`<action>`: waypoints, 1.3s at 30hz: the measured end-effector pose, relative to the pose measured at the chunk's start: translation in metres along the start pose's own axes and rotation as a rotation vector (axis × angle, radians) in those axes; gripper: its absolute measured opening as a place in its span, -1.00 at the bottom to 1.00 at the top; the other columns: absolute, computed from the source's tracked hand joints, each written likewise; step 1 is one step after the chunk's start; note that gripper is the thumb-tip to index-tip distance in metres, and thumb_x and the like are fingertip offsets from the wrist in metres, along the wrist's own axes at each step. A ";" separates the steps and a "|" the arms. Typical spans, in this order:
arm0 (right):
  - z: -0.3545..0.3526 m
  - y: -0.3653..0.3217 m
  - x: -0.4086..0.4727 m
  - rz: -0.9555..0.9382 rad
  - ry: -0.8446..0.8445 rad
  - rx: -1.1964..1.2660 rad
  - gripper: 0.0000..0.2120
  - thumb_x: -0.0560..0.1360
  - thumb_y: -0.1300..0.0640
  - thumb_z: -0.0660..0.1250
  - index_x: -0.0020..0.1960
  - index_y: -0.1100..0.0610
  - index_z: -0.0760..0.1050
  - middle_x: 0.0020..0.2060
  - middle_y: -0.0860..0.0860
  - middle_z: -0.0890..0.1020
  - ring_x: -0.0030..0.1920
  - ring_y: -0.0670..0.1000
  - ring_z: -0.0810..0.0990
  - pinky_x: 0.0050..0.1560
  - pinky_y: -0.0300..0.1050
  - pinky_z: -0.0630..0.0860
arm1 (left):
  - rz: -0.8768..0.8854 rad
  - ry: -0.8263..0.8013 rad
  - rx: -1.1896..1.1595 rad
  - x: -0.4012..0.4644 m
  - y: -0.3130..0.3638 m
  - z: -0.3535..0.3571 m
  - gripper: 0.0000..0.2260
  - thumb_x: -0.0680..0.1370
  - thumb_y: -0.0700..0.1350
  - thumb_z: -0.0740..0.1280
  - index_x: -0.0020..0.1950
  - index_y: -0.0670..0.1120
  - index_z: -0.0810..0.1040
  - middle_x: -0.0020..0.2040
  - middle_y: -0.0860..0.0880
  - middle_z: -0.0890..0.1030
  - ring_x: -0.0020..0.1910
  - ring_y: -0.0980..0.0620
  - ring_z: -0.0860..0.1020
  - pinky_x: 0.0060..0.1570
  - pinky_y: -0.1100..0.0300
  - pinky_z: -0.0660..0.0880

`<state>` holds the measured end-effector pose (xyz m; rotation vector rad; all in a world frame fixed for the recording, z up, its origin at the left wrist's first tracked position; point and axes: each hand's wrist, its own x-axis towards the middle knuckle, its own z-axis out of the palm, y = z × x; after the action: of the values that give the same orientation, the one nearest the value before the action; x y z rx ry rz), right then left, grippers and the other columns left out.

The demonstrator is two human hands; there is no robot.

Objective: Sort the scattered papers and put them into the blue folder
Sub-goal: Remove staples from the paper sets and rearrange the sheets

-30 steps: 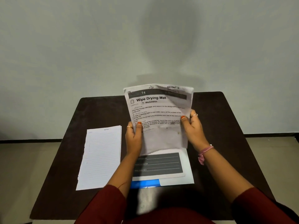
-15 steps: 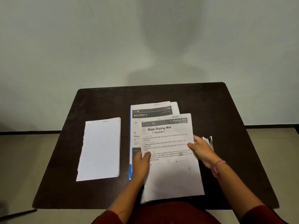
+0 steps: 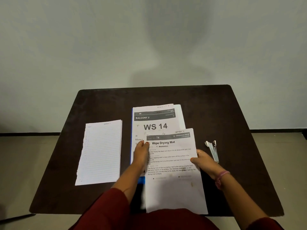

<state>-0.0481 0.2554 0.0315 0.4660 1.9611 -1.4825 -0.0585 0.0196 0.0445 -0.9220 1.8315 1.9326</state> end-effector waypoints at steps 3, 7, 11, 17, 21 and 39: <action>-0.005 -0.015 0.006 -0.061 0.080 -0.067 -0.71 0.51 0.30 0.24 0.21 0.11 0.37 0.09 0.04 0.61 0.05 0.04 0.62 0.13 0.04 0.55 | 0.007 0.012 -0.039 -0.001 -0.004 0.002 -0.82 0.65 -0.19 0.11 0.12 -0.15 0.48 -0.11 -0.06 0.66 -0.31 0.13 0.65 -0.42 0.31 0.54; -0.011 -0.049 0.016 -0.186 0.145 -0.141 -0.60 0.57 0.23 0.20 0.38 0.06 0.24 0.09 -0.01 0.54 0.06 0.03 0.57 0.10 -0.04 0.51 | 0.036 0.066 -0.011 -0.002 -0.005 0.006 -0.83 0.65 -0.18 0.11 0.03 -0.09 0.50 -0.13 -0.04 0.65 -0.24 0.07 0.61 -0.37 0.26 0.53; -0.015 -0.069 0.032 -0.341 0.208 -0.336 -0.63 0.58 0.30 0.13 0.37 0.12 0.38 0.13 0.03 0.54 0.16 0.05 0.53 0.15 -0.14 0.44 | 0.053 0.124 0.043 0.001 -0.011 0.007 -0.83 0.62 -0.10 0.15 -0.08 -0.03 0.52 -0.10 -0.07 0.67 -0.15 -0.02 0.62 -0.04 0.03 0.56; -0.024 -0.065 0.040 -0.338 0.265 -0.478 -0.72 0.57 0.29 0.19 0.23 0.18 0.54 0.17 0.06 0.58 0.09 -0.01 0.56 0.10 -0.25 0.45 | 0.076 0.146 0.046 0.002 -0.012 0.011 -0.84 0.63 -0.14 0.15 0.00 -0.13 0.52 -0.06 -0.10 0.65 -0.10 -0.05 0.61 -0.07 0.07 0.55; -0.044 -0.047 0.033 -0.279 0.444 -0.592 -0.62 0.53 0.22 0.31 0.34 0.13 0.44 0.30 0.09 0.46 0.25 0.07 0.47 0.28 -0.10 0.41 | 0.091 0.161 0.030 0.006 -0.013 0.014 -0.83 0.64 -0.17 0.15 0.06 -0.20 0.51 -0.06 -0.12 0.62 -0.15 0.01 0.56 -0.20 0.22 0.48; -0.029 -0.046 0.016 -0.156 -0.016 0.466 -0.80 0.58 0.28 0.21 0.13 0.17 0.53 -0.14 0.07 0.61 -0.21 -0.05 0.59 -0.20 -0.25 0.55 | 0.065 0.134 -0.058 0.015 -0.020 0.017 -0.81 0.65 -0.19 0.15 0.21 -0.18 0.45 0.06 -0.16 0.63 -0.13 0.02 0.60 -0.30 0.32 0.54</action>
<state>-0.0965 0.2677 0.0592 0.5018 1.6627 -2.0474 -0.0603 0.0354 0.0189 -1.0461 1.9101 2.0163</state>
